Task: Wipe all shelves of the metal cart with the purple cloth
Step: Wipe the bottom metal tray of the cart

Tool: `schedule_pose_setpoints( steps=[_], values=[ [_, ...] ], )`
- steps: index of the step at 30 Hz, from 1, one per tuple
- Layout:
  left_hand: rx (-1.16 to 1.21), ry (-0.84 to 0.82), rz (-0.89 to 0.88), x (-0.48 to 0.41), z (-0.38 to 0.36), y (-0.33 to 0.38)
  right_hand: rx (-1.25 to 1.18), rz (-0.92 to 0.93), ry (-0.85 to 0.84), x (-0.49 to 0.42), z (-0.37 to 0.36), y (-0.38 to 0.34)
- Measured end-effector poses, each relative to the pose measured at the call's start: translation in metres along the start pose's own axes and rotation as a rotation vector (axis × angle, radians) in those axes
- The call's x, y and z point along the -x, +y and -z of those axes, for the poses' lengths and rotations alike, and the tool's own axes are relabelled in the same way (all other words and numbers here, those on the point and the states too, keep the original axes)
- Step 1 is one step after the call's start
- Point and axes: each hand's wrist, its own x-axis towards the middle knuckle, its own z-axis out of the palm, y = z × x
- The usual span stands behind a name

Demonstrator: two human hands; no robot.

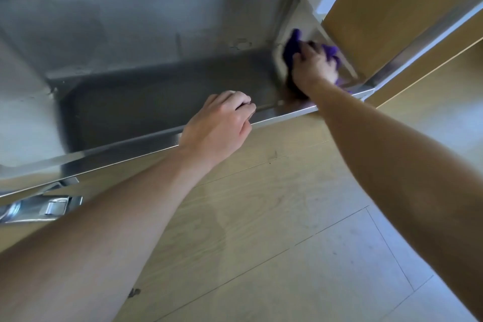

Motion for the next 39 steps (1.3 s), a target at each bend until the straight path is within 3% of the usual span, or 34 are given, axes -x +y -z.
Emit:
schedule_pose_setpoints(
  steps=[4, 7, 9, 14, 18, 20, 24, 27, 30, 35, 39],
  values=[
    [-0.014, -0.004, -0.008, 0.001, 0.002, -0.001, -0.024, 0.519, -0.106, 0.043, -0.033, -0.067],
    [-0.015, -0.018, -0.02, 0.002, 0.003, 0.0, -0.06, 0.61, -0.107, 0.048, -0.032, -0.062],
    [-0.007, -0.018, -0.017, 0.003, 0.003, 0.0, -0.03, 0.556, -0.039, 0.033, -0.025, -0.033],
    [-0.009, -0.012, -0.013, 0.005, 0.003, 0.001, 0.006, 0.15, 0.078, -0.016, 0.007, 0.058],
    [-0.012, -0.028, -0.007, 0.002, 0.002, 0.004, 0.003, -0.004, 0.01, -0.029, 0.009, 0.039],
    [-0.026, -0.036, -0.005, 0.001, 0.001, 0.004, -0.003, 0.101, -0.01, -0.019, -0.003, 0.0],
    [-0.036, -0.02, -0.01, 0.001, 0.002, 0.004, -0.009, 0.543, -0.117, 0.033, -0.035, -0.078],
    [-0.037, -0.009, -0.029, 0.003, 0.002, 0.003, -0.016, 0.692, -0.166, 0.041, -0.035, -0.077],
    [-0.031, 0.007, -0.027, 0.003, -0.001, 0.003, 0.006, 0.606, -0.09, 0.009, -0.02, -0.03],
    [-0.039, 0.009, -0.027, 0.002, -0.003, 0.004, 0.016, 0.177, 0.013, -0.044, 0.013, 0.056],
    [-0.043, 0.013, -0.03, -0.001, -0.005, 0.006, 0.033, 0.061, 0.02, -0.033, 0.007, 0.03]
  ],
)
